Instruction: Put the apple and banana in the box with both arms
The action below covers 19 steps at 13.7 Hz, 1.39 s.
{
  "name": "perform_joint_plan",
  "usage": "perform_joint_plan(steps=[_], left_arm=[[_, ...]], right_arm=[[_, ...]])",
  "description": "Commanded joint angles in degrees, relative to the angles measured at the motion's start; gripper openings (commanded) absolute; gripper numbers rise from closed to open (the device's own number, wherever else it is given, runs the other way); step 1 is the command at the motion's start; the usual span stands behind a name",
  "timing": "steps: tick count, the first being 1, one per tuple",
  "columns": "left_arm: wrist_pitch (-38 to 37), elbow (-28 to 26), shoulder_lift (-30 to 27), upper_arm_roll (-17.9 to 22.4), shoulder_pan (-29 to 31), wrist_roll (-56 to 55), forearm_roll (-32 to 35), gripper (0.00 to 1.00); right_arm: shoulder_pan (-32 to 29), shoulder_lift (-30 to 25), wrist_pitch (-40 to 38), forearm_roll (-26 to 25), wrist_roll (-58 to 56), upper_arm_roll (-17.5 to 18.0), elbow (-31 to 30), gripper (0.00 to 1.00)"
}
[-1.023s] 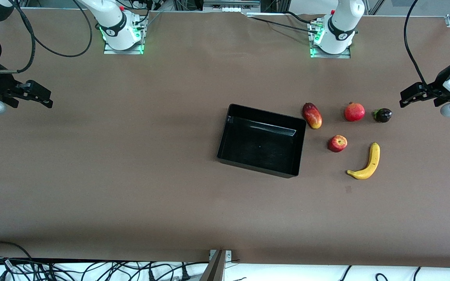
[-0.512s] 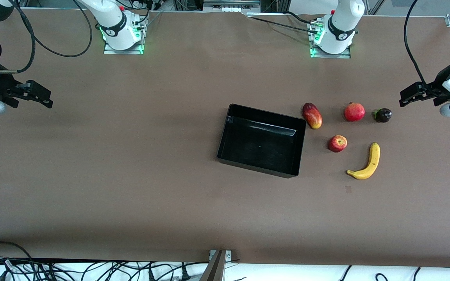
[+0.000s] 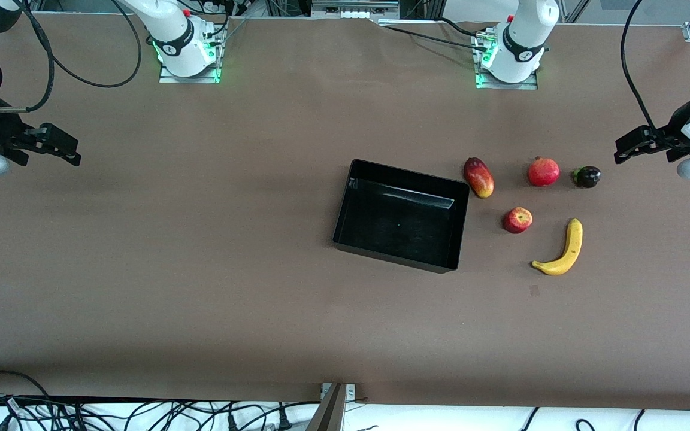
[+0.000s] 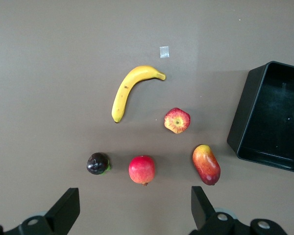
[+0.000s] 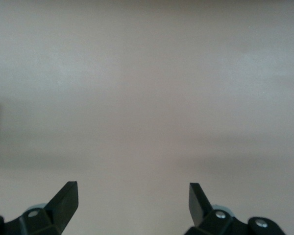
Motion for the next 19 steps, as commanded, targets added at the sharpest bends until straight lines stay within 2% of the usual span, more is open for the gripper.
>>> perform_joint_plan(steps=[1, 5, 8, 11, 13, 15, 17, 18, 19], left_arm=[[-1.2, 1.5, 0.5, -0.1, 0.0, 0.4, 1.2, 1.0], [-1.3, 1.5, 1.1, -0.4, -0.4, 0.1, 1.2, 1.0], [-4.0, 1.4, 6.8, -0.5, -0.7, -0.5, 1.2, 1.0], [-2.1, 0.7, 13.9, -0.5, -0.8, -0.8, 1.2, 1.0], [5.0, -0.4, 19.0, -0.6, -1.1, -0.9, 1.2, 1.0], [9.6, -3.5, 21.0, -1.0, -4.0, -2.2, 1.2, 1.0], [21.7, -10.7, 22.0, -0.9, -6.1, -7.2, 1.3, 1.0], [27.9, -13.0, 23.2, -1.0, -6.6, -7.8, 1.3, 1.0], [30.6, -13.2, 24.9, -1.0, -6.7, -7.8, 1.3, 1.0]], right_arm=[[-0.5, 0.4, -0.2, -0.7, -0.1, 0.5, 1.1, 1.0], [-0.5, 0.4, -0.2, -0.7, -0.1, 0.5, 1.1, 1.0], [-0.5, 0.4, -0.2, -0.7, -0.1, 0.5, 1.1, 1.0], [-0.5, 0.4, -0.2, -0.7, -0.1, 0.5, 1.1, 1.0], [-0.5, 0.4, -0.2, -0.7, -0.1, 0.5, 1.1, 1.0], [-0.5, 0.4, -0.2, -0.7, -0.1, 0.5, 1.1, 1.0], [-0.5, 0.4, -0.2, -0.7, -0.1, 0.5, 1.1, 1.0], [-0.5, 0.4, -0.2, -0.7, -0.1, 0.5, 1.1, 1.0], [-0.5, 0.4, -0.1, -0.7, -0.1, 0.5, 1.1, 1.0]])
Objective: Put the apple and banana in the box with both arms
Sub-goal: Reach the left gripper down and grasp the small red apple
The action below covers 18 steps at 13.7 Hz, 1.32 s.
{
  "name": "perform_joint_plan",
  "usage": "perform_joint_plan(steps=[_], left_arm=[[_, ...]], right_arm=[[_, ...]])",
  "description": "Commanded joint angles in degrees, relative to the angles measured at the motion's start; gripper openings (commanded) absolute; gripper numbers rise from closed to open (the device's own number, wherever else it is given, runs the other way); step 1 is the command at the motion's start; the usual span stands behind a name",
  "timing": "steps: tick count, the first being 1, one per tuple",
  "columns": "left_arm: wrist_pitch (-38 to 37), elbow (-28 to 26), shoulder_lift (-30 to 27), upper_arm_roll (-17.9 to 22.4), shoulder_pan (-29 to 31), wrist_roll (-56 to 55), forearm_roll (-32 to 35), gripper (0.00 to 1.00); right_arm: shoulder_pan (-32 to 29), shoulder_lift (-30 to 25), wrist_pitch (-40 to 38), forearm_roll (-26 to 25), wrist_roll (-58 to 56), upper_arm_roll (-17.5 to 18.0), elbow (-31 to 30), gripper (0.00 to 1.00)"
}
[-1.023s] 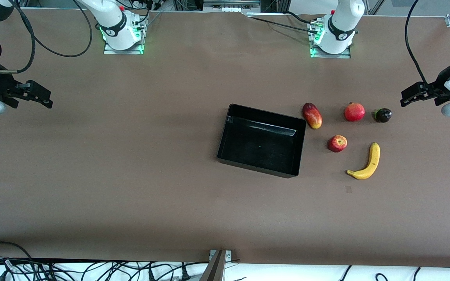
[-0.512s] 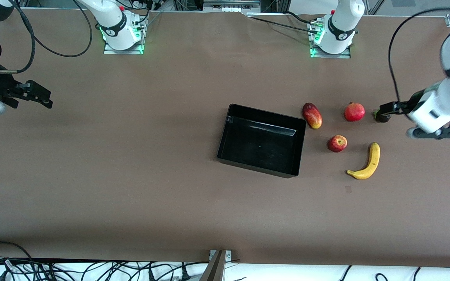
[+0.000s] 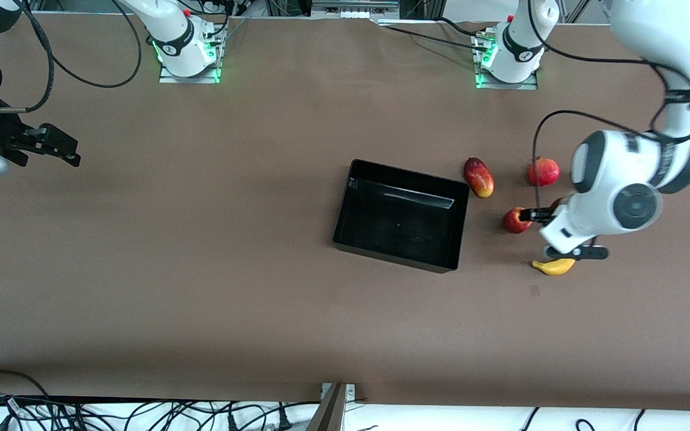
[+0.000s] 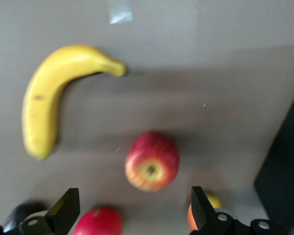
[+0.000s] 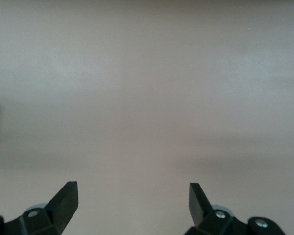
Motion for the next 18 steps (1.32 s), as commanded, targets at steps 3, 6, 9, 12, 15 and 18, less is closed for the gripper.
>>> perform_joint_plan(steps=[3, 6, 9, 12, 15, 18], left_arm=[[6.6, -3.5, 2.0, 0.3, -0.6, -1.3, 1.9, 1.0], [6.6, -4.0, 4.3, 0.2, -0.5, -1.6, 4.6, 1.0], [6.6, -4.4, 6.3, 0.1, -0.7, -3.3, 4.1, 1.0], [6.1, -4.1, 6.4, 0.0, -1.3, -3.4, 4.1, 0.42], [6.0, -2.1, 6.4, 0.0, -0.5, -2.9, 3.8, 0.18], [-0.7, 3.5, 4.6, -0.1, -1.3, -3.3, 3.9, 0.18]], right_arm=[[-0.5, 0.2, -0.2, -0.7, -0.1, 0.5, 0.9, 1.0], [-0.5, 0.2, 0.2, -0.7, -0.1, 0.5, 0.9, 1.0], [-0.5, 0.2, 0.2, -0.7, -0.1, 0.5, 0.9, 1.0], [-0.5, 0.2, 0.2, -0.7, -0.1, 0.5, 0.9, 1.0], [-0.5, 0.2, 0.2, -0.7, -0.1, 0.5, 0.9, 1.0], [-0.5, 0.2, 0.2, -0.6, -0.1, 0.5, 0.9, 1.0]])
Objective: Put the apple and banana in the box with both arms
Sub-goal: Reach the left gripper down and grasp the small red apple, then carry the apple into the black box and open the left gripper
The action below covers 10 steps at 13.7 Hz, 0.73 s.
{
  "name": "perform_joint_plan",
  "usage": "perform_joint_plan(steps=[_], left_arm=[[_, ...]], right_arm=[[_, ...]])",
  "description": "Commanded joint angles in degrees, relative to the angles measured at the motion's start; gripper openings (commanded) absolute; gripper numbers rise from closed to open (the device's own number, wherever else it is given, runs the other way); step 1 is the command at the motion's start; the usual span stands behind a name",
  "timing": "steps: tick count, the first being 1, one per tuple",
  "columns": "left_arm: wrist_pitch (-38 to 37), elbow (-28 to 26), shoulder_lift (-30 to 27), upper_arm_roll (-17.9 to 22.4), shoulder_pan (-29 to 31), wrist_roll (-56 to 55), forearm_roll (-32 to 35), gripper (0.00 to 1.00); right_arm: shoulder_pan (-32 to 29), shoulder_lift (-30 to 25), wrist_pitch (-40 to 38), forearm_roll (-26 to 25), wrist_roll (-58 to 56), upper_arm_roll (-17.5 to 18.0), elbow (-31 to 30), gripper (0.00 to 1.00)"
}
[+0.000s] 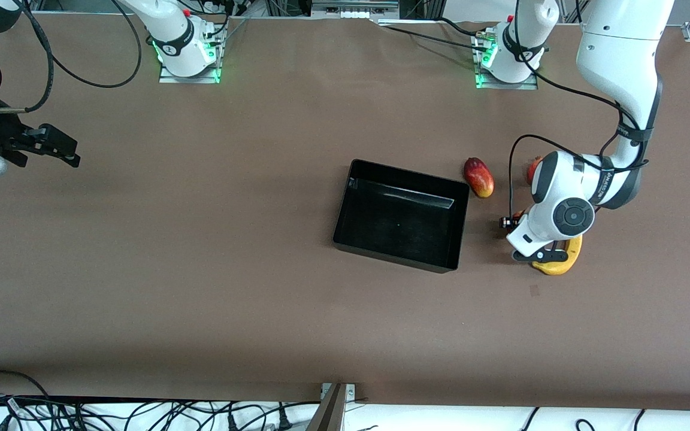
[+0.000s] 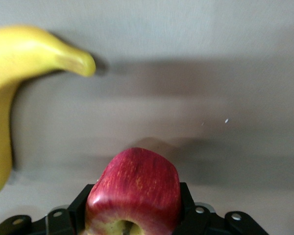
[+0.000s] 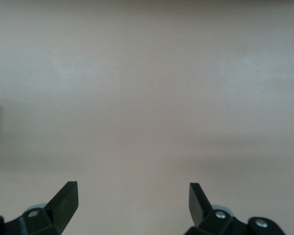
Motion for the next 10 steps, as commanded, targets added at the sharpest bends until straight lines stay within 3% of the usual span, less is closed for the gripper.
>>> perform_joint_plan(steps=[1, 4, 8, 10], left_arm=[[-11.9, 8.9, -1.9, -0.6, -1.3, -0.9, 0.7, 0.18], [-25.1, 21.5, -1.2, -2.7, -5.5, -3.5, -0.8, 0.18], [-25.4, 21.5, 0.8, -2.7, -11.7, -17.4, -10.9, 0.18], [-24.4, 20.9, 3.6, -2.7, -15.5, -21.8, -12.3, 0.18]], right_arm=[[-0.4, 0.2, -0.1, -0.6, -0.1, 0.6, 0.9, 1.0], [-0.3, 0.2, -0.1, -0.6, -0.1, 0.7, 0.9, 1.0], [-0.3, 0.1, -0.1, -0.7, -0.1, 0.7, 0.9, 1.0], [-0.3, 0.1, -0.1, -0.7, -0.1, 0.8, 0.9, 1.0]])
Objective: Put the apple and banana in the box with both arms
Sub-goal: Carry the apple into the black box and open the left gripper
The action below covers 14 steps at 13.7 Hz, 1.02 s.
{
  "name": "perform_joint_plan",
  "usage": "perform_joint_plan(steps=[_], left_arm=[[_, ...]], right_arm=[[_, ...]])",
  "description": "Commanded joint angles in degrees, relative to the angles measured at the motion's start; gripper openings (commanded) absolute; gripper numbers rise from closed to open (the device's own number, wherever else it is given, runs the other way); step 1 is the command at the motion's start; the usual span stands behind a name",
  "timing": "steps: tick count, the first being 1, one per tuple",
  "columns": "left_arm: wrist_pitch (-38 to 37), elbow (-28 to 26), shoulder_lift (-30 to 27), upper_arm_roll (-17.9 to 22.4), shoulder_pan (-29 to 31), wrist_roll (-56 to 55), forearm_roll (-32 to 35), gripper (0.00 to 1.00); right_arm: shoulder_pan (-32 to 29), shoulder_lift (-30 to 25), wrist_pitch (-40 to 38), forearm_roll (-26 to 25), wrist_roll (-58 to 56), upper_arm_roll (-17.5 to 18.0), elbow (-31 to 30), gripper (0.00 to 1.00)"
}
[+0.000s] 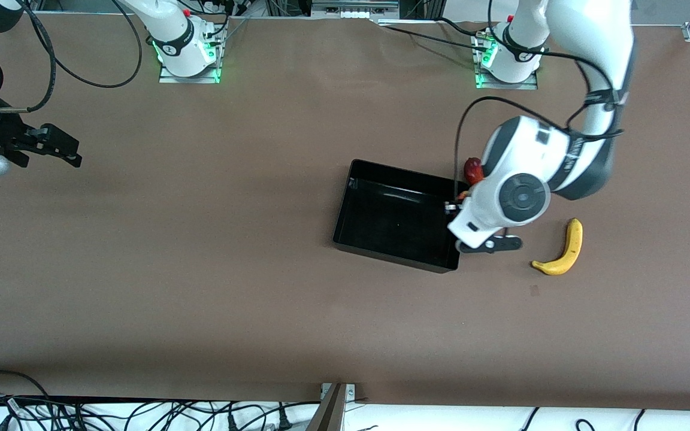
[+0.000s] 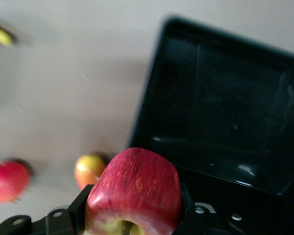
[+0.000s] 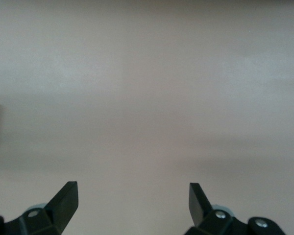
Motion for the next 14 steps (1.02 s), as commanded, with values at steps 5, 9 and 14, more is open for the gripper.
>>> perform_joint_plan(steps=[5, 9, 14], left_arm=[[10.9, 0.5, 7.2, -0.4, -8.4, -16.4, -6.5, 0.18], [15.1, 0.4, 9.4, -0.6, -12.2, -17.7, -9.1, 0.24], [18.4, -0.1, 11.6, -0.6, -14.3, -20.6, -11.5, 0.48]], right_arm=[[-0.3, 0.1, -0.2, -0.7, -0.1, 0.5, 0.8, 1.0], [-0.3, 0.1, -0.2, -0.7, -0.1, 0.5, 0.8, 1.0], [-0.3, 0.1, -0.2, -0.6, -0.1, 0.5, 0.8, 1.0]])
